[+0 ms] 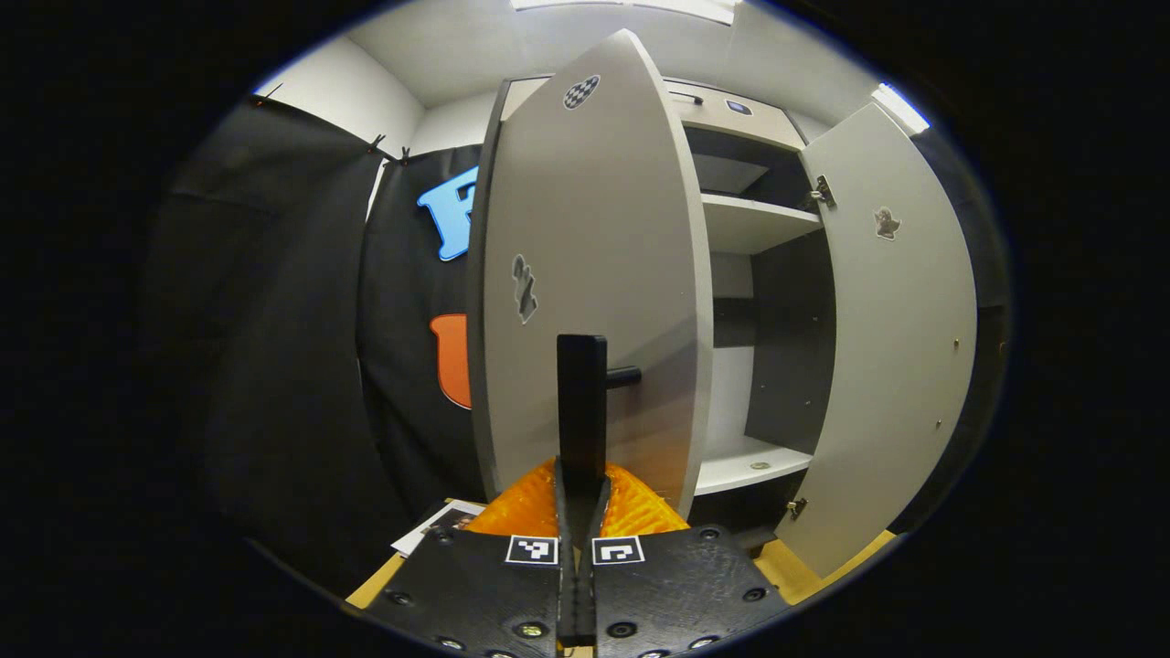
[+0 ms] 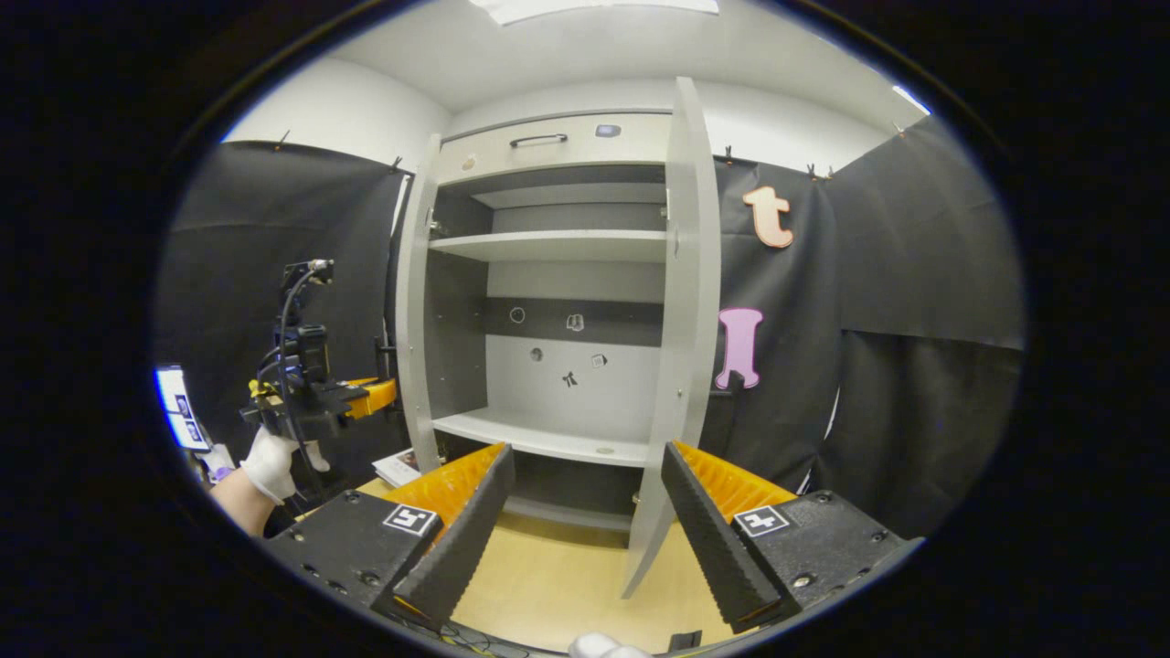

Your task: Open the right door of the double-door shoe cabinet with the right hand, and open the left door with the left hand.

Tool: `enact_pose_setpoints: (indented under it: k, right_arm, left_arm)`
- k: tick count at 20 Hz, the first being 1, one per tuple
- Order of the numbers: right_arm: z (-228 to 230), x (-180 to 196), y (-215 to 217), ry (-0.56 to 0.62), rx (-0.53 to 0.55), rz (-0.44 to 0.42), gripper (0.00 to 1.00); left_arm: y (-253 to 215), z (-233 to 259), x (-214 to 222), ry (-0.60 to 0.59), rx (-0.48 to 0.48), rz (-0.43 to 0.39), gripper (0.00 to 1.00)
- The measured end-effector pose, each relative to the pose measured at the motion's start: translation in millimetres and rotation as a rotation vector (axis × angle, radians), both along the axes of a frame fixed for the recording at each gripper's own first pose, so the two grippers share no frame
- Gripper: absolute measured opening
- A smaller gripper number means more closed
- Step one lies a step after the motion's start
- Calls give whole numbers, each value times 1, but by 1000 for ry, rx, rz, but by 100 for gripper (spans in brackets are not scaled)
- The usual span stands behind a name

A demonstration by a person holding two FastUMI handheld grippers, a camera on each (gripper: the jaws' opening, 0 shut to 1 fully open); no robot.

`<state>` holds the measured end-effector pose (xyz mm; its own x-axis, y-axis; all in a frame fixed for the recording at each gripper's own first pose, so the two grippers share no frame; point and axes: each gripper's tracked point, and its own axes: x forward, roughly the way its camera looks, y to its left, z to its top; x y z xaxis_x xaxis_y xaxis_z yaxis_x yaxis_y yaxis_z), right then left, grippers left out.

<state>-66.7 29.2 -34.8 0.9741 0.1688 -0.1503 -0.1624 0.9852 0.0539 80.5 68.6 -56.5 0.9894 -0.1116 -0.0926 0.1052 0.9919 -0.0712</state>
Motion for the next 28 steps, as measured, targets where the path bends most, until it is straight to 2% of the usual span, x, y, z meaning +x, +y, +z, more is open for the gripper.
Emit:
enact_pose_setpoints:
  k: [12,15,22,25,28]
  right_arm:
    - [-2,-2,37,7,14,17,100]
    - [-1,-2,48,4,11,22,100]
    - [1,-4,62,7,6,23,100]
    - [1,-6,62,10,3,18,100]
    - [2,-5,64,11,8,16,100]
  left_arm:
    - [92,-11,-11,-5,45,65,0]
    - [106,-11,-8,-9,-4,36,0]
    - [123,-14,-3,-22,-15,-67,0]
    - [125,-12,-2,-23,41,-79,0]
    - [123,-12,-4,-22,25,-74,0]
